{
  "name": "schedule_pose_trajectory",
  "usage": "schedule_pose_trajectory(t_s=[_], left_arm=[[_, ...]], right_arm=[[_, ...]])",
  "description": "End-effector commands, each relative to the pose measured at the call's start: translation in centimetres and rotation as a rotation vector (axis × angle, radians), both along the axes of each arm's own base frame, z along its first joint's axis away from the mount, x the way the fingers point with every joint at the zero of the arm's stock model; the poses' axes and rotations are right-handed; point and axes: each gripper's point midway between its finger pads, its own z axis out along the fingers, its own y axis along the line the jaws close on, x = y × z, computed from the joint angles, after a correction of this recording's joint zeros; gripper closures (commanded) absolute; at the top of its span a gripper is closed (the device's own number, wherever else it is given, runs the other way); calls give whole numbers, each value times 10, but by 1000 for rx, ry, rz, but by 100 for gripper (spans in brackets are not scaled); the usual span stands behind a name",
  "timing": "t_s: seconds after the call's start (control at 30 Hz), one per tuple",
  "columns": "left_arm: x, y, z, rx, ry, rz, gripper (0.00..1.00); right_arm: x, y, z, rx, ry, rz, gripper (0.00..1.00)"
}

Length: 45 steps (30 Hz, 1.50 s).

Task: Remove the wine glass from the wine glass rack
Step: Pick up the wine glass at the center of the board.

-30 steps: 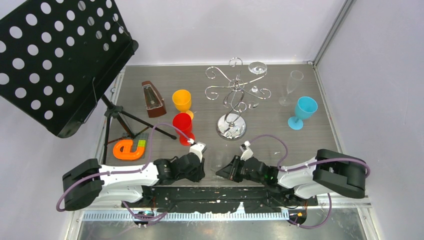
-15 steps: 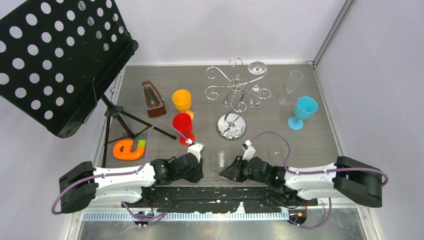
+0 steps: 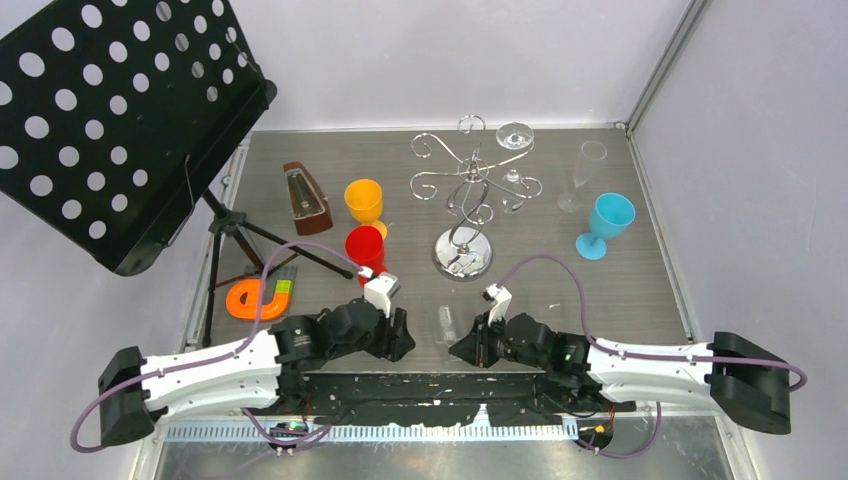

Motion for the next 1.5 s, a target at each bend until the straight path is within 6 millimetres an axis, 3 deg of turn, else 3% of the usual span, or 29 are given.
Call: schedule_pose_trajectory(t_s=[0.0,0.27,0.63,0.93,1.23,1.47], left_arm=[[1,-6,37,-88,-31,-19,40],[6,4,78,-221,-29,30,29],[5,-2,96,-372,90,31,28],[3,-2,90,-404,177,21,28],[-3,1,72,-378,238,7,29],[-4,2,69,-378,242,4,33]], right_arm=[[8,10,34,-11,-201,95,94],[13,7,45,-114,-369,191,94],[15,9,69,-141,-674,314,94],[11,14,91,-166,-902,380,94],[12,24,114,-196,-1028,368,94],[10,32,125,-227,-1082,375,94]])
